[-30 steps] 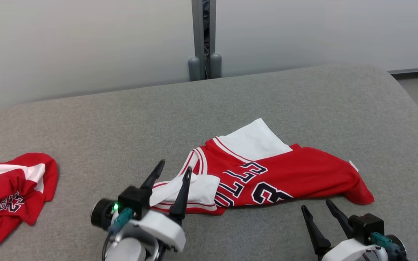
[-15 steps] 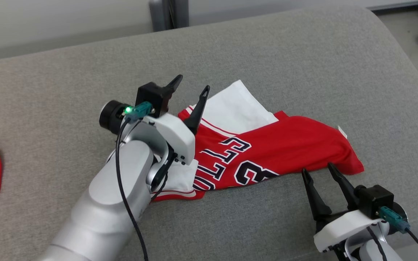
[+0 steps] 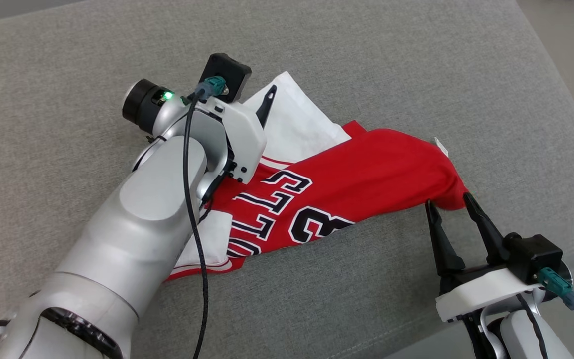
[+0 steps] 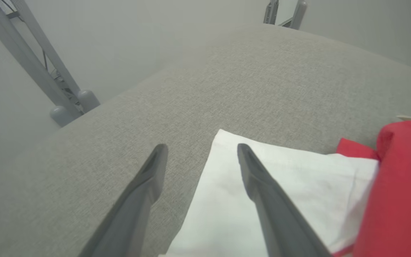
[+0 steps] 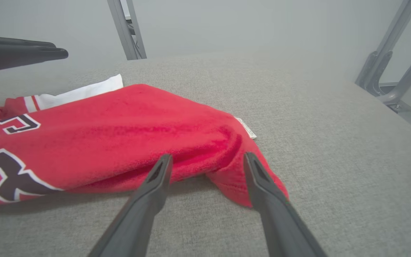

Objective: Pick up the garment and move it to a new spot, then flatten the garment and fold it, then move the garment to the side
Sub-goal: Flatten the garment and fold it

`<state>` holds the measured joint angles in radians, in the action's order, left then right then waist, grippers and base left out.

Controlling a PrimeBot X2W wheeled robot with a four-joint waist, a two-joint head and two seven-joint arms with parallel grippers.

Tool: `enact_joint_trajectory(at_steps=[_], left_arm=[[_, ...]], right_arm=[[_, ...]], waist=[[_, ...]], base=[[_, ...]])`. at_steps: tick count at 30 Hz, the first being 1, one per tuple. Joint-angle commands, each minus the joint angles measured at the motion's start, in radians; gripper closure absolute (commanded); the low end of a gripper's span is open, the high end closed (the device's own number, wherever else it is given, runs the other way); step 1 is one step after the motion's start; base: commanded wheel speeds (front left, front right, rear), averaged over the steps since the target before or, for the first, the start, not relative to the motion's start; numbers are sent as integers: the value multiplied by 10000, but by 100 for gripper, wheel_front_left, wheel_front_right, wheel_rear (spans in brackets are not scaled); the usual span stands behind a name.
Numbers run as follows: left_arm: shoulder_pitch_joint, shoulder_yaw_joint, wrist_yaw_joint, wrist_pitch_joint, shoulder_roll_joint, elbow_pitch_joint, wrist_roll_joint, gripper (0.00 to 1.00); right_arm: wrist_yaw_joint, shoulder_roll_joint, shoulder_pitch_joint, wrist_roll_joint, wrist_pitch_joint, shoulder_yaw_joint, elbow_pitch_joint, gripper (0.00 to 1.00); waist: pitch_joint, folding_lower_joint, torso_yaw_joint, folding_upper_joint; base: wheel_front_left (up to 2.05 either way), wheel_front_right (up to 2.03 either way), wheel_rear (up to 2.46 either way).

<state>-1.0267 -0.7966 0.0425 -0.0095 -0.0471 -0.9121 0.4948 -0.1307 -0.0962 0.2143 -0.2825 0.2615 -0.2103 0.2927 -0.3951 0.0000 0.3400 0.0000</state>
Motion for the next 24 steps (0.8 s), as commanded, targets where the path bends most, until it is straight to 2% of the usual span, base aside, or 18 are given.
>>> enact_joint_trajectory(at_steps=[1,7,11,16,17,18,19,24], left_arm=[[-236,-118,-87,111,-60,-188,113,0],[-574,-658,-213,730,-60,-764,478,0],[-710,-1078,-506,1237,-58,-1251,495,0],[-635,-1546,-635,1792,-77,-1886,455,0],[-572,-1582,-624,1802,-78,-1942,503,26],[-498,-1583,-552,1758,-83,-1939,619,87],[-443,-1603,-553,1695,-83,-1921,665,100],[-296,-1446,-776,1045,-80,-1843,973,100]], right_arm=[[-2,25,-27,121,38,78,-99,0],[-2,145,-69,227,38,129,-170,0],[-2,203,-77,263,38,130,-230,0],[-2,235,3,263,38,135,-424,0],[-2,231,2,255,39,156,-459,0],[-2,214,-13,262,39,183,-495,0],[-2,185,-45,290,39,209,-538,0],[-2,88,-211,374,39,380,-686,0]], waist=[[-177,0,231,0],[-285,0,459,0],[-275,0,546,0],[-251,0,585,0],[-239,0,571,0],[-221,0,545,0],[-196,0,503,0],[31,0,221,0]], base=[[0,0,0],[0,0,0],[0,0,0],[0,0,0],[0,0,0],[0,0,0],[0,0,0],[0,0,0]])
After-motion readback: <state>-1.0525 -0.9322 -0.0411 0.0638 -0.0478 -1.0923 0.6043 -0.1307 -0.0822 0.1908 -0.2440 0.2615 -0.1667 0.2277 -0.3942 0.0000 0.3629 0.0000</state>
